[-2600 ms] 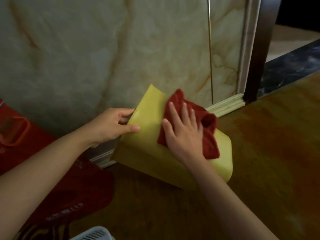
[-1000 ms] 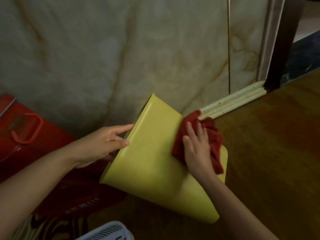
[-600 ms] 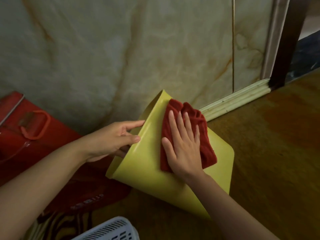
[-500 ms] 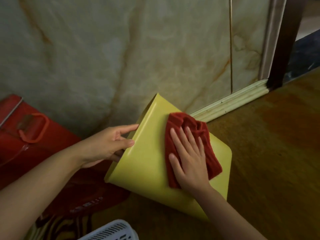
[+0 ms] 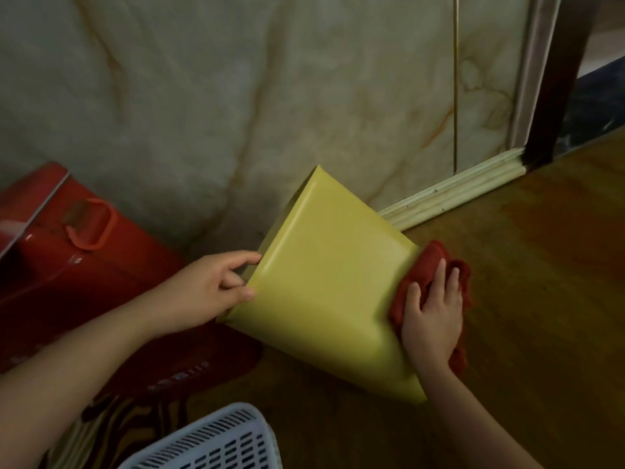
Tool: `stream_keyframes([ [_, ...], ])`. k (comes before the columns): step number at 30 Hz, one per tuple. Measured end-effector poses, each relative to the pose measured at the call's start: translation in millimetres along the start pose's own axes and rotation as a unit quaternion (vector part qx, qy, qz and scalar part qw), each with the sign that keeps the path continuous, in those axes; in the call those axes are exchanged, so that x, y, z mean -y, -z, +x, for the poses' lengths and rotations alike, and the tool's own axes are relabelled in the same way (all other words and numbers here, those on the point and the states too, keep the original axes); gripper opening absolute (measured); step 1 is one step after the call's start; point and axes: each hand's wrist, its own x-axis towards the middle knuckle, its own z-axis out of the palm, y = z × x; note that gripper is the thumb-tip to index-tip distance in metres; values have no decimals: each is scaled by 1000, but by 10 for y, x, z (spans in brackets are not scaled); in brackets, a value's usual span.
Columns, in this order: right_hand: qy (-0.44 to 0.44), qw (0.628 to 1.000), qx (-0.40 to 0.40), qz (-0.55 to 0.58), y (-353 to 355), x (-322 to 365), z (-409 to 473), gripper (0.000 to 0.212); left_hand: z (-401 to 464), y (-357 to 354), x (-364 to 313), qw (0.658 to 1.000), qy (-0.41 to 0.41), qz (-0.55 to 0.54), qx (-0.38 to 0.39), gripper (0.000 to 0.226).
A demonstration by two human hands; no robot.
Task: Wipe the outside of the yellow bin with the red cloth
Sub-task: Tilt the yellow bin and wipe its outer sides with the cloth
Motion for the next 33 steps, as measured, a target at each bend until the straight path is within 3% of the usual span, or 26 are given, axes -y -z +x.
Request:
stream_keyframes([
  [2,-88,995,2,43,68,-66,-97,62,29,-10,-47,1000,-10,6,-14,47],
  [4,-104,994,18,35,95,-33,-320,62,53,-23,-118,1000,-13,4,-23,51],
  [7,43,998,34,22,14,372,-679,66,127,6,-295,1000,-17,-11,-2,53],
  [10,215,973,59,61,-35,915,-615,63,241,85,-488,1000,-19,-23,-5,50],
  [13,275,957,86,14,83,1033,-58,60,377,105,-658,998,-10,-55,-34,45],
  [15,232,965,122,7,196,836,343,57,498,92,-760,994,5,-94,-47,42],
  [17,129,980,153,9,343,521,626,54,609,71,-866,991,29,-116,-56,38],
  [20,21,990,138,36,514,220,589,51,739,75,-993,992,58,-96,-64,41],
  [24,108,988,40,101,576,535,206,45,937,76,-1241,991,105,-46,-75,35],
  [26,174,977,5,123,637,817,146,46,994,99,-1347,988,66,-122,-64,27],
  [28,191,970,-29,146,703,1009,239,45,941,152,-1345,976,-5,-217,-6,37],
  [30,153,974,-49,160,750,1060,389,43,792,165,-1188,988,-40,-141,37,60],
  [32,111,976,-61,175,776,1025,493,42,635,85,-938,997,-75,-28,20,37],
  [33,105,975,-64,185,777,1011,498,42,574,37,-841,996,-86,-24,-3,22],
])
